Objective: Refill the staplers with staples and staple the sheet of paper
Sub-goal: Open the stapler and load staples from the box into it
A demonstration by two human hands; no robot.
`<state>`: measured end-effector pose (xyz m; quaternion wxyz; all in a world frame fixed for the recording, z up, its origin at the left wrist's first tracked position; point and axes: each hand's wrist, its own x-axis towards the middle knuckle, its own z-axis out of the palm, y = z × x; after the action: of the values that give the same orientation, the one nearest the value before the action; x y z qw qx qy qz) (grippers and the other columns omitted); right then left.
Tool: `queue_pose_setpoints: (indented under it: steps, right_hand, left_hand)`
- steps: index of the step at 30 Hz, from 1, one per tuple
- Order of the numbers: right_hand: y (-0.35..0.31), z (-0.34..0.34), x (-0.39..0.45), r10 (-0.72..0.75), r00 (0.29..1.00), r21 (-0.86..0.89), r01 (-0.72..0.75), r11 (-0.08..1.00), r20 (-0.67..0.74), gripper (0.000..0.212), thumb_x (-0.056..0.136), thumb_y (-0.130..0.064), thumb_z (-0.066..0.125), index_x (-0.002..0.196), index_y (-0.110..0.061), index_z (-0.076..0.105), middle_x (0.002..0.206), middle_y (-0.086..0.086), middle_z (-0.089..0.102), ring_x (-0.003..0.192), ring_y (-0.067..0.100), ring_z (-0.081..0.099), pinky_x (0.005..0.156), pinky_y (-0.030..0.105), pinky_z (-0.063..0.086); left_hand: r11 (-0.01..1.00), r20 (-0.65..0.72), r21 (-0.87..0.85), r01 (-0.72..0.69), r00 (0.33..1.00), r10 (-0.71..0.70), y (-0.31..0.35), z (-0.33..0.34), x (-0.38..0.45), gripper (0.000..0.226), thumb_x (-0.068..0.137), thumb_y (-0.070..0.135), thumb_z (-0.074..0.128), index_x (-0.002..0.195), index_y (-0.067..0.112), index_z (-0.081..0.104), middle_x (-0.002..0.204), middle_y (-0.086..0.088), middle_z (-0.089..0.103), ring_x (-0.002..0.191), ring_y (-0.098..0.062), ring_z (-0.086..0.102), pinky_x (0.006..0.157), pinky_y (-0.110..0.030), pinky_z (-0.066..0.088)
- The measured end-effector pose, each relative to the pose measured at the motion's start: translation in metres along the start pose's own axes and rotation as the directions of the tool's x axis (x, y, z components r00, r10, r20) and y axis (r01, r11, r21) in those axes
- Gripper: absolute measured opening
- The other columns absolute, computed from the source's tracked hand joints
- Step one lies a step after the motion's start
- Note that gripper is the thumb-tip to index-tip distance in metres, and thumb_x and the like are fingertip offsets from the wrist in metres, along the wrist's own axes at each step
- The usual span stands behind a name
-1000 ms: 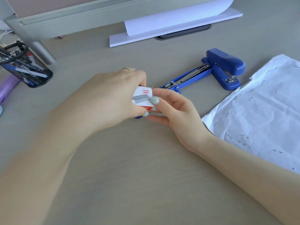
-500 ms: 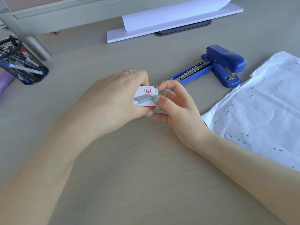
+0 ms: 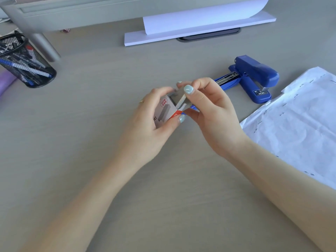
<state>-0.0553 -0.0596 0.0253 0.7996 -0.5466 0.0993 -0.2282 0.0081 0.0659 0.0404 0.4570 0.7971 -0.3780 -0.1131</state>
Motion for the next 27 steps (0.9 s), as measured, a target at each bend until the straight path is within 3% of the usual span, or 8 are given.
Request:
queue_pose_setpoints:
  steps: [3, 5, 11, 14, 17, 19, 22, 27]
  right_hand:
    - [-0.003, 0.003, 0.003, 0.020, 1.000, 0.075, -0.019, 0.997, -0.019, 0.015, 0.084, -0.017, 0.057, 0.070, -0.017, 0.051, 0.094, -0.003, 0.068, 0.099, 0.008, 0.063, 0.087, 0.031, 0.047]
    - [-0.009, 0.004, 0.006, 0.058, 0.998, 0.178, -0.050, 0.983, -0.035, 0.017, 0.089, -0.018, 0.054, 0.072, -0.017, 0.051, 0.091, -0.003, 0.069, 0.092, 0.008, 0.064, 0.082, 0.026, 0.049]
    - [-0.015, 0.002, 0.011, 0.283, 0.954, 0.499, -0.201, 0.843, -0.095, 0.015, 0.095, -0.012, 0.045, 0.081, -0.015, 0.050, 0.065, -0.003, 0.059, 0.061, 0.008, 0.063, 0.066, 0.025, 0.057]
    - [-0.010, 0.001, 0.009, 0.396, 0.917, 0.363, -0.350, 0.863, -0.058, 0.015, 0.093, -0.007, 0.041, 0.084, -0.015, 0.051, 0.063, -0.002, 0.044, 0.046, 0.008, 0.040, 0.051, 0.020, 0.047]
    - [-0.005, 0.005, 0.003, 0.336, 0.942, 0.042, -0.335, 0.941, 0.000, 0.015, 0.092, -0.012, 0.047, 0.078, -0.017, 0.049, 0.060, -0.005, 0.036, 0.047, 0.008, 0.025, 0.046, 0.017, 0.029]
    - [-0.004, 0.010, -0.002, 0.222, 0.975, -0.081, -0.218, 0.973, 0.035, 0.019, 0.092, -0.013, 0.051, 0.074, -0.017, 0.047, 0.059, -0.007, 0.041, 0.046, 0.006, 0.026, 0.045, 0.016, 0.026]
    - [-0.003, 0.013, -0.005, 0.077, 0.997, -0.157, -0.072, 0.985, 0.023, 0.015, 0.088, -0.014, 0.056, 0.074, -0.017, 0.050, 0.055, -0.013, 0.049, 0.044, 0.002, 0.036, 0.044, 0.014, 0.029]
    - [0.000, 0.016, -0.008, -0.006, 1.000, -0.256, -0.001, 0.967, -0.023, 0.013, 0.086, -0.014, 0.061, 0.077, -0.019, 0.054, 0.057, -0.013, 0.053, 0.051, 0.008, 0.039, 0.045, 0.017, 0.033]
  left_hand:
    - [0.999, -0.077, -0.027, -0.023, 0.997, 0.020, -0.002, 0.002, -0.004, 0.037, 0.084, 0.030, 0.060, 0.110, 0.044, 0.038, 0.102, 0.030, 0.047, 0.091, 0.004, 0.051, 0.073, -0.010, 0.039]
    - [0.999, -0.120, -0.006, -0.045, 0.992, 0.044, -0.002, 0.001, -0.006, 0.034, 0.085, 0.029, 0.059, 0.106, 0.043, 0.037, 0.093, 0.030, 0.046, 0.078, 0.001, 0.048, 0.064, -0.010, 0.036]
    - [0.996, -0.169, -0.072, -0.053, 0.985, 0.040, -0.004, 0.002, -0.007, 0.026, 0.084, 0.023, 0.060, 0.102, 0.031, 0.043, 0.094, 0.026, 0.051, 0.088, -0.005, 0.051, 0.072, -0.011, 0.040]
    - [0.994, -0.174, -0.102, -0.029, 0.985, 0.011, -0.005, 0.004, -0.007, 0.026, 0.084, 0.022, 0.061, 0.101, 0.029, 0.043, 0.089, 0.022, 0.051, 0.079, -0.002, 0.050, 0.067, -0.008, 0.039]
    - [0.996, -0.182, -0.090, -0.015, 0.983, -0.001, -0.005, 0.005, -0.007, 0.026, 0.083, 0.023, 0.062, 0.097, 0.034, 0.042, 0.090, 0.017, 0.053, 0.079, -0.004, 0.052, 0.065, -0.010, 0.041]
    - [0.997, -0.186, -0.073, -0.005, 0.982, -0.008, -0.005, 0.005, -0.008, 0.029, 0.083, 0.026, 0.062, 0.094, 0.041, 0.040, 0.092, 0.019, 0.054, 0.085, -0.005, 0.054, 0.066, -0.014, 0.043]
    - [0.999, -0.190, -0.047, 0.020, 0.981, -0.029, -0.006, 0.006, -0.009, 0.026, 0.083, 0.030, 0.061, 0.099, 0.035, 0.042, 0.094, 0.020, 0.054, 0.088, -0.007, 0.055, 0.069, -0.025, 0.046]
    - [1.000, -0.191, -0.028, 0.003, 0.982, -0.008, -0.006, 0.009, -0.008, 0.027, 0.083, 0.030, 0.061, 0.098, 0.034, 0.039, 0.092, 0.023, 0.052, 0.088, -0.006, 0.053, 0.069, -0.024, 0.045]
